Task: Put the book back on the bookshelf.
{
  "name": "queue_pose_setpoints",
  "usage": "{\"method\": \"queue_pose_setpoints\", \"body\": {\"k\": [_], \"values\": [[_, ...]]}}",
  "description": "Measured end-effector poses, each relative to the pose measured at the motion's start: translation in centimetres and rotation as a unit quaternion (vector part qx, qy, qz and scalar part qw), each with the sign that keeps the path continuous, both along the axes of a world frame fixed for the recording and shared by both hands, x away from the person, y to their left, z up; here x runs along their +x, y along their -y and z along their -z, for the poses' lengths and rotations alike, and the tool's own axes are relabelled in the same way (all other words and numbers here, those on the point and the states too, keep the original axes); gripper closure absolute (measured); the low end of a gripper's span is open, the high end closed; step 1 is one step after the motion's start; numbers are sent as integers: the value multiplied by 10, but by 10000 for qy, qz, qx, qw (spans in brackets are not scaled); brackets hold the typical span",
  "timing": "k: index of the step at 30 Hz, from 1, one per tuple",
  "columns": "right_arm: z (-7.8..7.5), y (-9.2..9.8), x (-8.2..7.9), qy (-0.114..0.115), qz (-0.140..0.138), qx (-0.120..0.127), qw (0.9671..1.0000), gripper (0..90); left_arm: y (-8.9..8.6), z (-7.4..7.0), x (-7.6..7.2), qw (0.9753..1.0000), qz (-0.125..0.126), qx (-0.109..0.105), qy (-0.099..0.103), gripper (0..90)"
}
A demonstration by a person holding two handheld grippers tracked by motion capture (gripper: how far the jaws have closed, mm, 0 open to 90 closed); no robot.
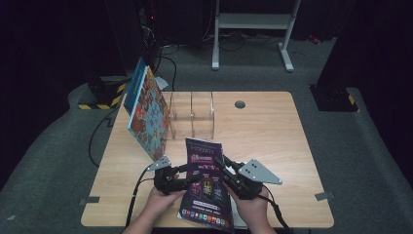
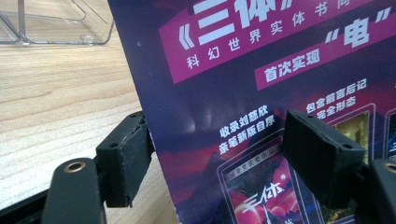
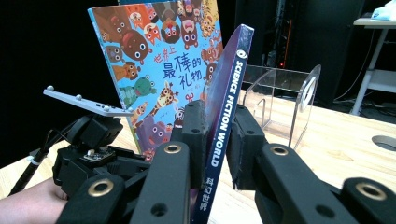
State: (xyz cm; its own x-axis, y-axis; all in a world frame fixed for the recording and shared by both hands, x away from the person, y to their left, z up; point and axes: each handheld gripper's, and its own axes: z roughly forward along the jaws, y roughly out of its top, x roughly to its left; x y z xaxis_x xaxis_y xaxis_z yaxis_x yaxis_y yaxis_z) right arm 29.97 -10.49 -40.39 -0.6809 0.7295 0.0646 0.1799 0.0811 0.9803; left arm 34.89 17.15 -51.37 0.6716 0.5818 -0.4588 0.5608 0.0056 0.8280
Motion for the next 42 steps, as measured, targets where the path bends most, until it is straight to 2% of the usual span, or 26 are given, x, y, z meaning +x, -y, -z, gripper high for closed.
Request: {"method": "queue_pose_setpoints", "body": {"k": [4, 6, 8, 13, 15, 20, 24, 29, 32, 34, 36, 37, 38, 39, 42], "values": [[0, 0, 0, 6, -2, 14, 10000, 787, -2, -1, -2, 10000, 3, 72, 65, 291], [0, 1, -1, 21, -8, 13, 10000, 788, -3, -2, -4, 9997, -45, 140, 197, 328], [0, 2, -1, 12, 0, 19, 10000, 790, -5, -3, -6, 9996, -83, 123, 221, 378], [-2, 4, -1, 38, 16, 87, 10000, 802, -10, -7, -12, 9987, -158, 129, 468, 540], [-3, 5, -1, 31, 21, 111, 9999, 805, -11, -10, -14, 9979, -212, 140, 601, 617], [-3, 6, -1, 39, 34, 173, 9998, 809, -15, -14, -20, 9964, -282, 83, 794, 740], [-6, 8, -2, 82, 55, 248, 9996, 816, -18, -22, -26, 9930, -401, 96, 1108, 792], [-12, 12, 0, 209, 123, 336, 9991, 823, -22, -36, -34, 9862, -632, 108, 1525, 824], [-15, 12, 3, 214, 146, 405, 9988, 816, -23, -44, -39, 9799, -762, 256, 1828, 839], [-17, 11, 5, 270, 132, 357, 9989, 817, -24, -47, -40, 9782, -833, 241, 1885, 842], [-18, 9, 6, 319, 126, 355, 9988, 817, -26, -49, -42, 9741, -931, 350, 2033, 844], [-18, 8, 7, 327, 131, 345, 9988, 816, -27, -51, -43, 9717, -996, 375, 2107, 845], [-18, 6, 8, 357, 133, 343, 9987, 816, -28, -53, -44, 9675, -1097, 434, 2236, 845], [-18, 5, 10, 371, 119, 342, 9987, 815, -28, -54, -45, 9650, -1149, 461, 2310, 846], [-19, 2, 15, 458, 104, 331, 9983, 814, -30, -60, -49, 9537, -1358, 600, 2616, 847]]}}
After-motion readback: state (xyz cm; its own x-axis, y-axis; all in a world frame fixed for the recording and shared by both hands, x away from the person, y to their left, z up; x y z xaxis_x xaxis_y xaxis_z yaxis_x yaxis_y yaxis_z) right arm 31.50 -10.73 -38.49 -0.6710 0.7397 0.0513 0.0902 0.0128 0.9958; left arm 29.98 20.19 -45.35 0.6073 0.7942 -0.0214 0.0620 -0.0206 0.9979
